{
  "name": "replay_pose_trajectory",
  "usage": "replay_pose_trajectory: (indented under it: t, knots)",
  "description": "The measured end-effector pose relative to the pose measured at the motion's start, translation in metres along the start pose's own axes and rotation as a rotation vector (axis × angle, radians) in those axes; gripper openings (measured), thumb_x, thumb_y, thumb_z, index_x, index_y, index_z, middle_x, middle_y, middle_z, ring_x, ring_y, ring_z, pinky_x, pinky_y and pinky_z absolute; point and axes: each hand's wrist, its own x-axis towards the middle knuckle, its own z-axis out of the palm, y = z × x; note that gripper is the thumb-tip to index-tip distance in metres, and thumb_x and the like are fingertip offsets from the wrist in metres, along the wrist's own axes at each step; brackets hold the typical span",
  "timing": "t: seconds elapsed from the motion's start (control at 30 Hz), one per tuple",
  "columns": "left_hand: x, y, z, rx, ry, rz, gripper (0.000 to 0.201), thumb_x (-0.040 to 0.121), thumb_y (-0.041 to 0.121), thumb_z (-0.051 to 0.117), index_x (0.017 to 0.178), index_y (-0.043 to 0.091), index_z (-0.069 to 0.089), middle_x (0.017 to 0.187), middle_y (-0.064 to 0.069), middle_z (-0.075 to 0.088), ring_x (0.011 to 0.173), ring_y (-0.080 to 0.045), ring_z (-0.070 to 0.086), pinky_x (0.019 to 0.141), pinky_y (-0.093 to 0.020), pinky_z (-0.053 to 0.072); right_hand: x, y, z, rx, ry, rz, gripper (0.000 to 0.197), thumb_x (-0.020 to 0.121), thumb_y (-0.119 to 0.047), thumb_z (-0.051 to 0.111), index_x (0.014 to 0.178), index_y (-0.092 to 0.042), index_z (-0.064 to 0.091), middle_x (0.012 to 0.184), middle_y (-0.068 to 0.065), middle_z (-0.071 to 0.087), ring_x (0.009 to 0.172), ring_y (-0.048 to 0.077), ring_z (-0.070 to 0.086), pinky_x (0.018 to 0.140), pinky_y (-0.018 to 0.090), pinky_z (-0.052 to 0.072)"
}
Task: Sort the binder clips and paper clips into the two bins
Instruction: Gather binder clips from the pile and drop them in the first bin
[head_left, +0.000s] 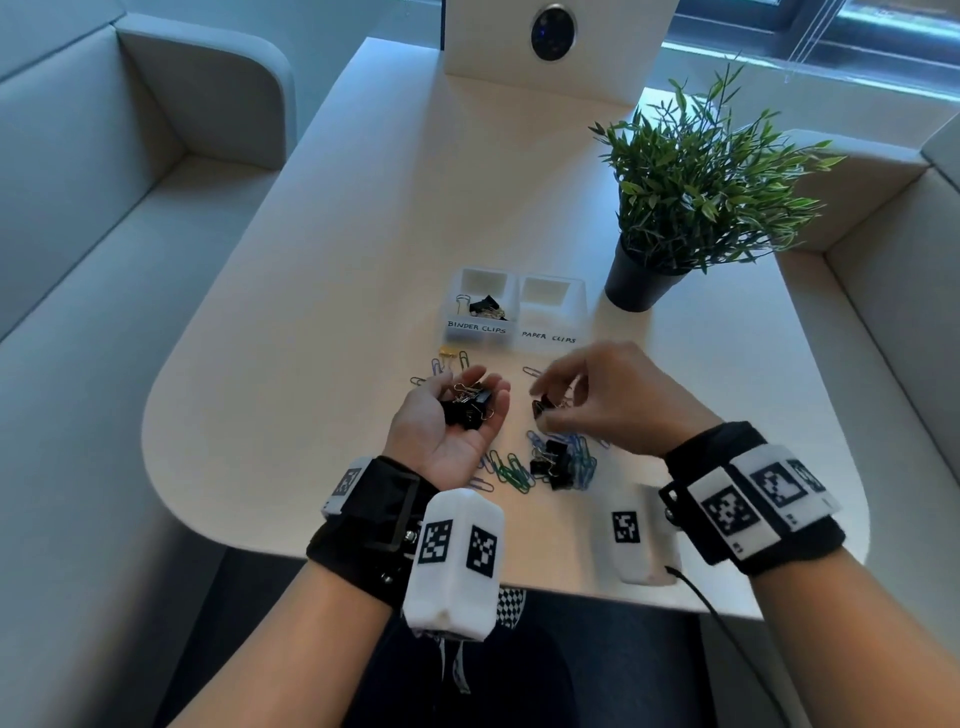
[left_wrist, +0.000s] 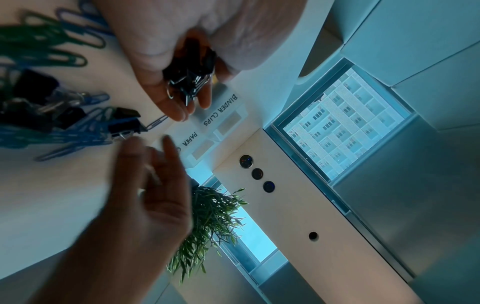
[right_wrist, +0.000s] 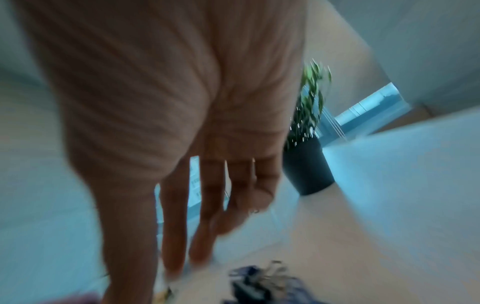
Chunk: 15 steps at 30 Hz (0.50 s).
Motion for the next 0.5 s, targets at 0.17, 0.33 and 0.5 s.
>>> replay_pose_trajectory:
  t: [0.17,0.33,0.5]
  knots:
    - [0.000,0.001,-0.003,0.007,0.001,0.016,0.034,0.097,0.022,0.037,0.081,0.001,0.059,0.083,-0.014,0.058,0.080,-0.024,0.059,0.078,-0.030,0.053,-0.017,0.009,0.023,-0.154,-0.171,0.053,0.030,0.067,-0.013,0.076,0.096,-0.022,0.073,0.083,-0.007,0.059,0.066,0.002,0.050,0.057,0.016,0.041]
    - [-0.001,0.001,-0.007,0.014,-0.004,0.032,0.032,0.097,0.021,0.039,0.081,0.001,0.059,0.083,-0.013,0.057,0.078,-0.023,0.059,0.081,-0.030,0.051,-0.013,0.010,0.034,-0.057,-0.093,0.052,0.013,0.073,-0.010,0.075,0.085,-0.015,0.074,0.080,-0.006,0.058,0.069,0.017,0.062,0.056,0.017,0.046]
    - [-0.003,0.001,-0.011,0.014,0.001,0.055,0.030,0.096,0.021,0.040,0.083,0.001,0.059,0.083,-0.013,0.056,0.077,-0.022,0.058,0.080,-0.031,0.052,-0.010,0.013,0.033,0.034,0.065,0.061,0.013,0.075,-0.011,0.075,0.088,-0.015,0.076,0.091,0.002,0.071,0.079,0.011,0.063,0.074,0.018,0.051]
